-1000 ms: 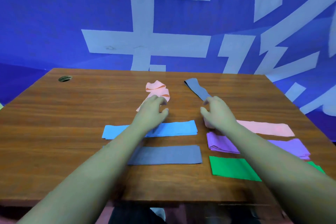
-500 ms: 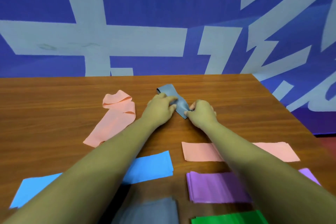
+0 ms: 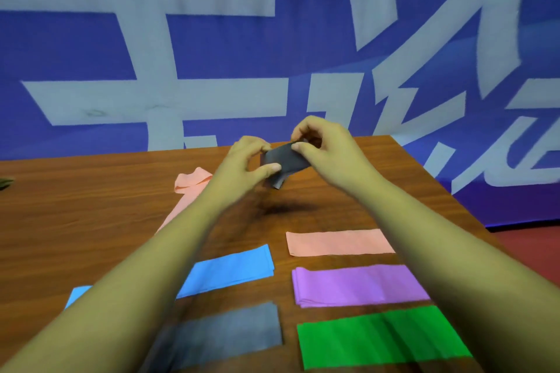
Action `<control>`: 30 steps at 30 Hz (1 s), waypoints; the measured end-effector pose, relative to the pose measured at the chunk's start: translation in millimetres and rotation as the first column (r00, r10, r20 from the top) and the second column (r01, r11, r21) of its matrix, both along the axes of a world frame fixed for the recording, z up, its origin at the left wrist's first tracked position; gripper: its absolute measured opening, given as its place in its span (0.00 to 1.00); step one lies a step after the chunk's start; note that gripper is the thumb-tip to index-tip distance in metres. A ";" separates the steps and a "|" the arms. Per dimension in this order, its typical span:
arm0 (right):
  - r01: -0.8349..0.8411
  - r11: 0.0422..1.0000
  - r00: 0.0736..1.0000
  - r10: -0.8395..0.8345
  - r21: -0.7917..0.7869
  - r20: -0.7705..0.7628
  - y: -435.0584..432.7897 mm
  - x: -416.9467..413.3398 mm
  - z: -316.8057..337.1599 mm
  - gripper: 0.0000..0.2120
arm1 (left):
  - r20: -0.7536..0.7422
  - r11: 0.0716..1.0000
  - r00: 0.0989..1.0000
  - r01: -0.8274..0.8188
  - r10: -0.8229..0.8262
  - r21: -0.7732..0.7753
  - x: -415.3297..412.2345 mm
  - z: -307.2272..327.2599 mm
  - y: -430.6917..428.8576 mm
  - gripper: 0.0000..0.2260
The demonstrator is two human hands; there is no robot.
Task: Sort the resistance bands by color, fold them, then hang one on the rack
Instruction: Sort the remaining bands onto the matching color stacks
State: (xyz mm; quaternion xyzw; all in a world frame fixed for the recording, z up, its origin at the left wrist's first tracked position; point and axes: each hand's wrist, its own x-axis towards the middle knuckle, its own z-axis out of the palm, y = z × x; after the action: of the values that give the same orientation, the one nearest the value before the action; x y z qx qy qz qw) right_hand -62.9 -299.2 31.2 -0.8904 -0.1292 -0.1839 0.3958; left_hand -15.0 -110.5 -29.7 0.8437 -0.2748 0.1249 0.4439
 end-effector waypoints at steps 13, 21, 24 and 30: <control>0.040 0.702 0.975 0.130 0.712 -0.183 47.3 -164.6 15.0 0.07 | -0.173 0.958 0.969 0.126 -0.175 -0.259 -175.3 74.9 38.4 0.04; 0.087 0.596 0.970 0.131 0.798 -0.204 77.9 -227.0 -11.4 0.05 | -0.351 0.945 0.901 0.158 -0.256 -0.286 -240.3 44.9 59.8 0.10; 0.066 0.660 0.970 0.132 0.748 -0.202 89.9 -236.4 -7.5 0.03 | -0.427 0.936 0.865 0.122 -0.263 -0.329 -257.8 22.9 70.7 0.17; -0.015 0.764 0.974 0.156 0.645 -0.162 105.4 -235.4 15.4 0.03 | -0.585 0.903 0.764 -0.007 -0.273 -0.430 -277.1 -14.6 92.5 0.19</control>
State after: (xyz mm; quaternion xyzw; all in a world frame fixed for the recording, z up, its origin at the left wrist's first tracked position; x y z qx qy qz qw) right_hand -298.3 -193.8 46.6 -0.7094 -0.0578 -0.1055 0.6945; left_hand -292.1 -18.0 -44.3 0.7022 -0.1378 -0.1443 0.6834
